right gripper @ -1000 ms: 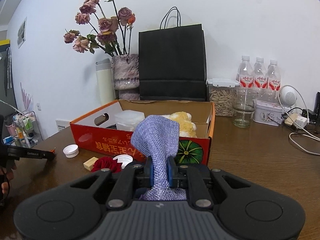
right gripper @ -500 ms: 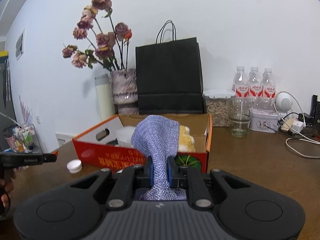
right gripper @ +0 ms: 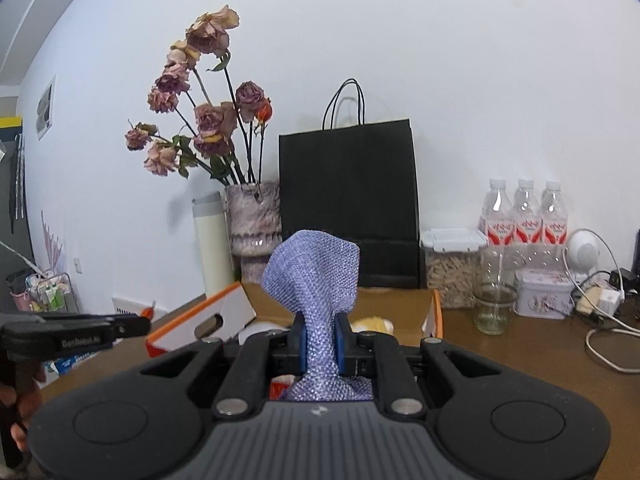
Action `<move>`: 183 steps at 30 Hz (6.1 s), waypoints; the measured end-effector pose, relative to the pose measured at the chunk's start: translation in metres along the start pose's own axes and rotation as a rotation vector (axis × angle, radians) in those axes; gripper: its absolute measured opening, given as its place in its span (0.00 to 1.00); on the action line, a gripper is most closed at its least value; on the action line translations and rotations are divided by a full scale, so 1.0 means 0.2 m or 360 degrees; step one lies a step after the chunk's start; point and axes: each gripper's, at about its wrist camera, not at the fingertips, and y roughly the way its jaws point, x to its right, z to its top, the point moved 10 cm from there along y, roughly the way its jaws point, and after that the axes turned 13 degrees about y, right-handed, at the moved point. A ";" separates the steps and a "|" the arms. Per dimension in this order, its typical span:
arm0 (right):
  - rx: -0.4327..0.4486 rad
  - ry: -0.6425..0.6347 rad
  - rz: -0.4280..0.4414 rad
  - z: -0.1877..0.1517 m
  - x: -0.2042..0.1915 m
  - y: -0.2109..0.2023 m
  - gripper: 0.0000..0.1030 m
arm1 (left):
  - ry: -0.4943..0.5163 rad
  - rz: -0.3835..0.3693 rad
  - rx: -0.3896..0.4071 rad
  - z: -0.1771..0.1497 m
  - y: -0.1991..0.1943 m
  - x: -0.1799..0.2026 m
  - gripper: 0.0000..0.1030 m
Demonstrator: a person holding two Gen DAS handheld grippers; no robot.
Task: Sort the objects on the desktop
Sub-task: 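Carry the orange toy and lavender cloth over the cardboard box with both tools, then lower the toy and cloth into the box and open both tools, then withdraw both open tools from the box back over the table, then move both tools toward the white bottle caps on the table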
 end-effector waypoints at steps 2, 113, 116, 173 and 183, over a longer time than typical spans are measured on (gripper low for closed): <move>0.0015 0.0009 0.0001 0.02 -0.01 0.05 0.12 | 0.0000 -0.0009 0.0014 0.03 0.04 0.02 0.11; -0.0053 -0.0145 -0.0177 -0.18 0.16 0.22 1.00 | 0.0008 0.0178 0.0054 -0.13 0.20 0.00 1.00; -0.0066 -0.0157 -0.0195 -0.22 0.17 0.17 1.00 | 0.0005 0.0193 0.0037 -0.16 0.15 -0.01 1.00; -0.0579 -0.0053 -0.0435 -0.46 0.79 0.12 0.76 | 0.0062 0.0139 -0.0508 -0.50 0.28 -0.24 1.00; -0.0581 -0.0092 -0.0314 -0.47 0.70 0.15 0.39 | 0.0064 0.0082 -0.0558 -0.52 0.33 -0.22 0.88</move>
